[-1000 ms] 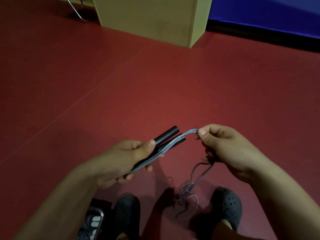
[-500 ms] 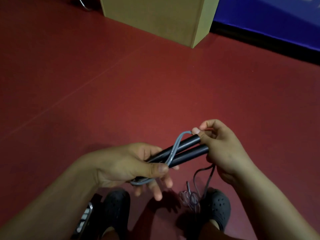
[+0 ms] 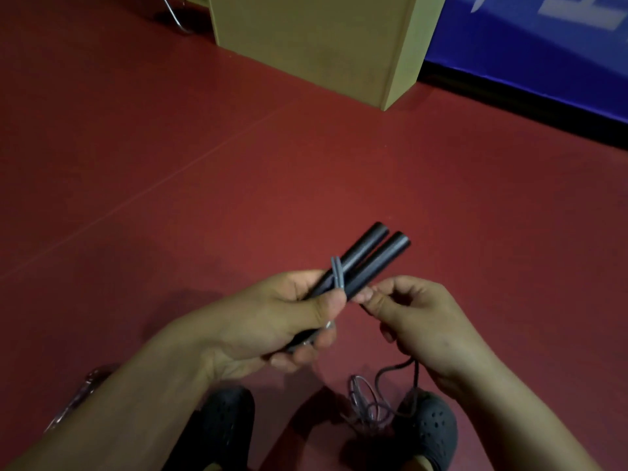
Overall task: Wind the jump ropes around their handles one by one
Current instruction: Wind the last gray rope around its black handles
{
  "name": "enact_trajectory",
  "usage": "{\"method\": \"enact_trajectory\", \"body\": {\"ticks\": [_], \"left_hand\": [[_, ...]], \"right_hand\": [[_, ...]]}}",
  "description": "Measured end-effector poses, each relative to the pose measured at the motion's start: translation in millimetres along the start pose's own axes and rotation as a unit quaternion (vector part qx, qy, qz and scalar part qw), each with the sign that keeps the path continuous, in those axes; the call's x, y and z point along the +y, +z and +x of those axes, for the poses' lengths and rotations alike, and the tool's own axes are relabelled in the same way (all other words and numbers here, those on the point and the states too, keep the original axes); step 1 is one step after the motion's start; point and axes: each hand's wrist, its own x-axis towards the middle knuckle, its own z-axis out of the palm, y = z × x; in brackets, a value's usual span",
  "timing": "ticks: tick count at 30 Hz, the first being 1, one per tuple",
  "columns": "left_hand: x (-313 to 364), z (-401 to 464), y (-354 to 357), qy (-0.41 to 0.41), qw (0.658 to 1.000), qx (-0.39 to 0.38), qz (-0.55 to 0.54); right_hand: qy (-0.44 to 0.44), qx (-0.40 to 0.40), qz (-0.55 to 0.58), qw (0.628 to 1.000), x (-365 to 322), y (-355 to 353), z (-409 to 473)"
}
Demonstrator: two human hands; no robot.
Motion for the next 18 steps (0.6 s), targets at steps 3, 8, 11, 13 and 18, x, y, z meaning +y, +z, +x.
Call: {"method": "enact_trajectory", "body": {"ticks": [3, 8, 11, 13, 18], "left_hand": [[-1.9, 5.4, -7.6, 0.0, 0.997, 0.058, -0.045], [-14.4, 14.1, -15.2, 0.004, 0.985, 0.141, 0.096], [-18.4, 18.3, -16.7, 0.036, 0.976, 0.167, 0.136], [-19.0, 20.2, -17.0, 0.062, 0.972, 0.178, 0.137], [-25.2, 28.8, -21.5, 0.086, 0.958, 0.234, 0.143]], "right_hand": [[0.0, 0.007, -0.006, 1.0, -3.6, -1.7, -0.2], [0.007, -0.039, -0.064, 0.997, -9.6, 1.8, -5.3], [0.018, -0.033, -0.081, 0.996, -11.2, 3.2, -6.8], [0.005, -0.031, -0.104, 0.994, -11.9, 4.5, -7.5], [-0.033, -0.028, -0.162, 0.986, -10.5, 7.9, -9.7]]}}
